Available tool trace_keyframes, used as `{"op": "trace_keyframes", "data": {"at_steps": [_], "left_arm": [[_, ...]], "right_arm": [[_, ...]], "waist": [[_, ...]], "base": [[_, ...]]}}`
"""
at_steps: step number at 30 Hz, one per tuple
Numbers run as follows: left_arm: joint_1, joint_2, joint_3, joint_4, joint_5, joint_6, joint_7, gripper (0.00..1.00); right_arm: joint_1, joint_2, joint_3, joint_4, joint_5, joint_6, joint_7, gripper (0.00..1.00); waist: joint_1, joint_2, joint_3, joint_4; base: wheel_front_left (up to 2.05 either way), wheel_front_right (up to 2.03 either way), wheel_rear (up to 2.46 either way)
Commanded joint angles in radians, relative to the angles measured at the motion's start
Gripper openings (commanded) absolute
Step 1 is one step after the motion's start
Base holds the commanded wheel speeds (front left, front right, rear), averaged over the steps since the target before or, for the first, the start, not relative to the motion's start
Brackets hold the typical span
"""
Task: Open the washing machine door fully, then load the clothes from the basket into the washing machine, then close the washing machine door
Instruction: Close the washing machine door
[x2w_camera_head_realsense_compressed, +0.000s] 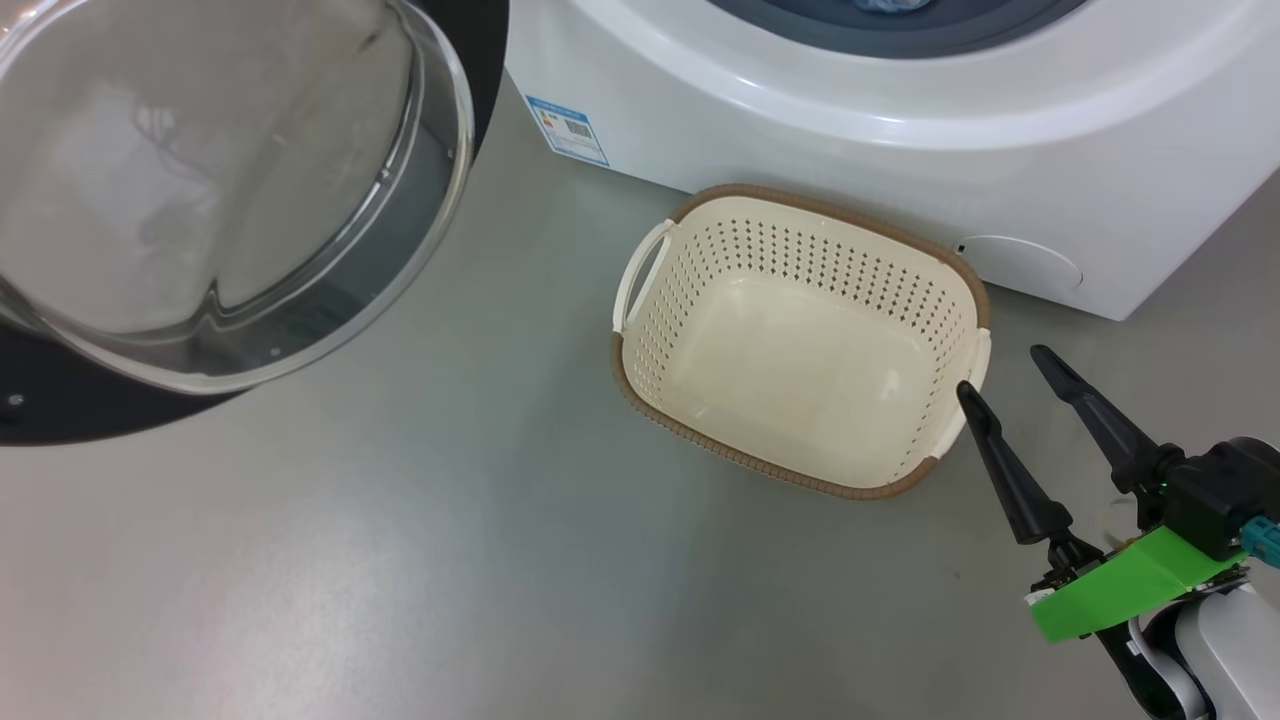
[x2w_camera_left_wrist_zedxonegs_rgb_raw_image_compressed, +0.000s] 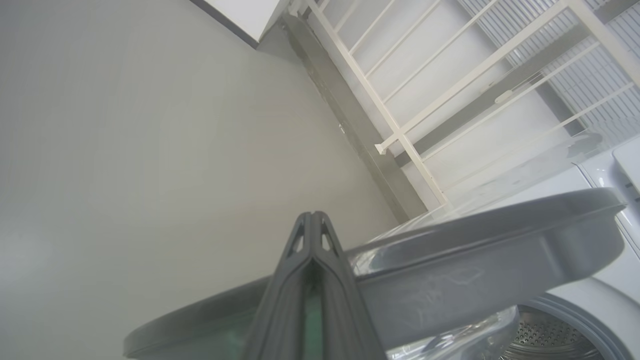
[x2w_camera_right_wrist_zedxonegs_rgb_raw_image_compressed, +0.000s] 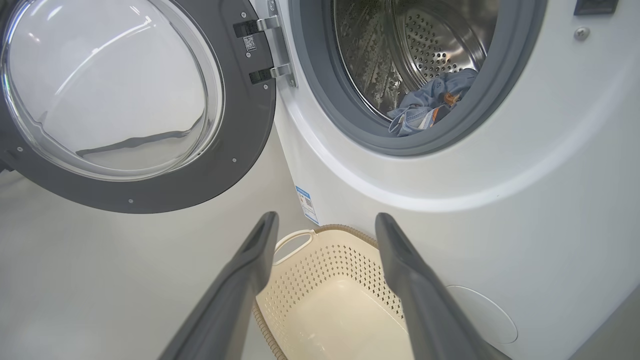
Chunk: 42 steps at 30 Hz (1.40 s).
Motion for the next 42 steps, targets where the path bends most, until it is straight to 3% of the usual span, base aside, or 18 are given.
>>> {"op": "trace_keyframes", "data": {"at_steps": [1, 11, 42], "left_arm": [[0.016, 0.040, -0.009, -0.039, -0.017, -0.007, 0.057, 0.00], [0.056, 0.033, -0.029, -0.096, -0.060, -0.007, 0.198, 0.00], [0.155, 0.068, -0.087, -0.420, -0.153, -0.007, 0.475, 0.00]], "right_arm": [[0.005, -0.001, 0.014, -0.021, 0.000, 0.004, -0.008, 1.00], [0.016, 0.007, 0.008, -0.020, 0.001, 0.004, -0.008, 1.00], [0.051, 0.063, -0.013, -0.005, 0.002, 0.004, -0.008, 1.00]], "waist": [[0.0001, 0.0000, -0.008, 0.002], [0.0001, 0.0000, -0.032, 0.009], [0.0001, 0.0000, -0.143, 0.009]], "base": [[0.00, 0.00, 0.00], [0.00, 0.00, 0.00], [0.00, 0.00, 0.00]]}}
